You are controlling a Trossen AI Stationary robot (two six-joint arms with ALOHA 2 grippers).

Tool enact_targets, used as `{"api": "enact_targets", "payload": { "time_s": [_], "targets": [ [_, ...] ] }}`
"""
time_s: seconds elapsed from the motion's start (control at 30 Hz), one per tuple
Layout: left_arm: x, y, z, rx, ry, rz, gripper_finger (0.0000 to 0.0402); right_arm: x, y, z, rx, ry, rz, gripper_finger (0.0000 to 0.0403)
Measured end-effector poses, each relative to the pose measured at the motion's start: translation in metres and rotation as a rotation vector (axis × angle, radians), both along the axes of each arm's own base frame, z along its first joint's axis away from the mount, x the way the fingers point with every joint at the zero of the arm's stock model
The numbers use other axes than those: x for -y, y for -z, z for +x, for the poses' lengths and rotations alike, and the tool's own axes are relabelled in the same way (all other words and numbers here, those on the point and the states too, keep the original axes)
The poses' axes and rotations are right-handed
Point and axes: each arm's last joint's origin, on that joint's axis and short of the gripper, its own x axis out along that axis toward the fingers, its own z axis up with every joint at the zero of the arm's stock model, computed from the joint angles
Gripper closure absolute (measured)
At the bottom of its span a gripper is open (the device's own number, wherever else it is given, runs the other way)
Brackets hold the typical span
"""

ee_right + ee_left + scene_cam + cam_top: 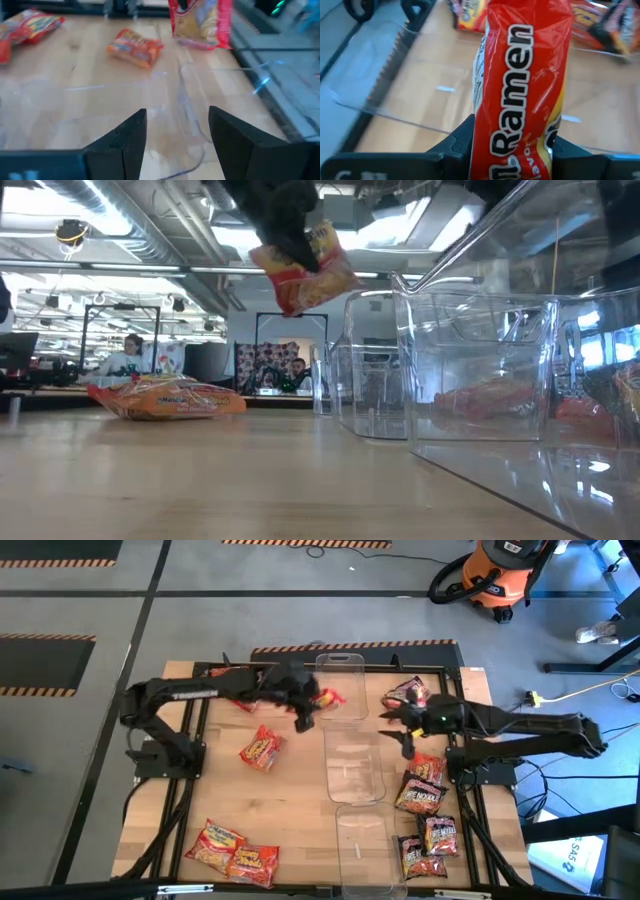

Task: Sort Maruchan noodles
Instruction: Put the red noodle pack into the top transparent bin

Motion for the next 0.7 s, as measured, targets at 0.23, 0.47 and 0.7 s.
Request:
{"api": "enact_targets", "payload": {
  "time_s": [0.23,0.47,0.7],
  "targets": [
    [-0.072,-0.027,0.032,-0.027,0.009,0.018,0.0295,-0.001,0.020,-0.015,0.033,0.034,-0.022,0.0210],
    [-0.135,-0.021,0.058,-0.110,-0.009,0.053,0.0295,-0.001,0.042,-0.018,-0.028,0.064,0.045,0.0210],
    [-0.161,0.008,0.083,-0.177,0.102,0.112,0.0295,-0.002,0.068,-0.022,-0.069,0.120,0.152,0.0210]
  ]
}}
